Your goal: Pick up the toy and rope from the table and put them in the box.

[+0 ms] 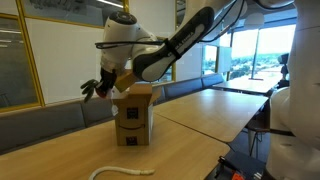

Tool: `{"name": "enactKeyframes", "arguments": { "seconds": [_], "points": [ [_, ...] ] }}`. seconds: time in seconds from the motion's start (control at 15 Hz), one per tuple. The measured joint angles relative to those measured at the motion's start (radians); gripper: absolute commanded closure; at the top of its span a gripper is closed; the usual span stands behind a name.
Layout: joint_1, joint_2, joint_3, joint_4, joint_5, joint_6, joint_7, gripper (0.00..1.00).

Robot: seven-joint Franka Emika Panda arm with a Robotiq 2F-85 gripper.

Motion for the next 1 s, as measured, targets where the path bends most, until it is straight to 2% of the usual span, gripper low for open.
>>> {"name": "enactKeyframes", "arguments": {
  "seconds": [0.4, 0.53, 0.73, 1.0],
  "points": [
    [-0.079, 0.008, -0.069, 0.042, -0.49, -0.003, 0.429, 0.85],
    [-0.108, 0.033, -0.099, 0.059, -0.594, -0.013, 0.53, 0.85],
    [-0.153, 0.1, -0.146, 0.099, -0.607, -0.017, 0.566, 0.85],
    [-0.231, 0.233, -0.197, 0.185, -0.437, 0.014, 0.511, 0.85]
  ]
}}
